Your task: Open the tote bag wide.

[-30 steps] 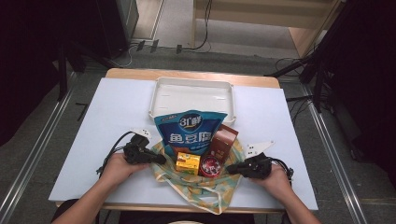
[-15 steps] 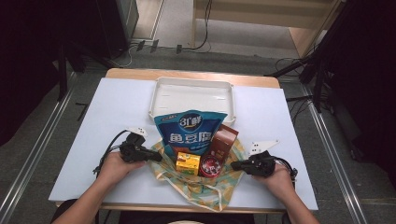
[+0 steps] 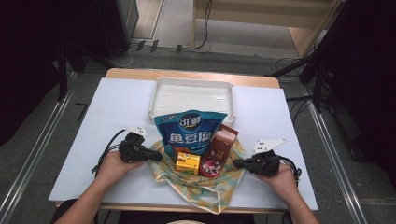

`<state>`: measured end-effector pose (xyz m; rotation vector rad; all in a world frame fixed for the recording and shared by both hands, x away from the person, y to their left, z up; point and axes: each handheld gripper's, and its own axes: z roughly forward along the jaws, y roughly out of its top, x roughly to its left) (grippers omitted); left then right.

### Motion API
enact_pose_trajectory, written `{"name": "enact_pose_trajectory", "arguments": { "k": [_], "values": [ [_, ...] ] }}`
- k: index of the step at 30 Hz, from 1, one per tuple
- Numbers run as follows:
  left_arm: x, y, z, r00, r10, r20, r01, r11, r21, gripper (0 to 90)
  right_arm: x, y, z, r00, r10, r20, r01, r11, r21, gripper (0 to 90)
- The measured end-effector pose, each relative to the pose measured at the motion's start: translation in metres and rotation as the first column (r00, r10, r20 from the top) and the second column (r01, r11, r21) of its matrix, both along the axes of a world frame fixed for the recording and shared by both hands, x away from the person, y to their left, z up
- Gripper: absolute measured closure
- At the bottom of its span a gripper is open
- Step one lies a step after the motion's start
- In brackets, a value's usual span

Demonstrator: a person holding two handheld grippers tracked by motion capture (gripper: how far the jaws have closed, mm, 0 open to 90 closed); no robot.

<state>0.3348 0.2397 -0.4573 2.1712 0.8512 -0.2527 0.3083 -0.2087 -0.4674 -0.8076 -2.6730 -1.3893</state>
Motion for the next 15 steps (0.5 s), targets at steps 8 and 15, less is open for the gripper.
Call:
{"name": "enact_pose_trajectory", "arguments": {
  "k": [8, 15],
  "values": [
    [-0.006, 0.003, 0.011, 0.9995, -0.013, 0.027, 0.014, 0.9997, -0.022, 73.1, -0.001, -0.008, 0.013, 0.9987, -0.051, 0.005, 0.05, 0.996, 0.077, 73.8],
    [-0.01, 0.006, 0.018, 0.9992, -0.006, 0.04, 0.007, 0.9994, -0.033, 61.5, 0.003, -0.019, 0.017, 0.989, -0.148, -0.004, 0.148, 0.983, 0.112, 62.5]
  ]
}}
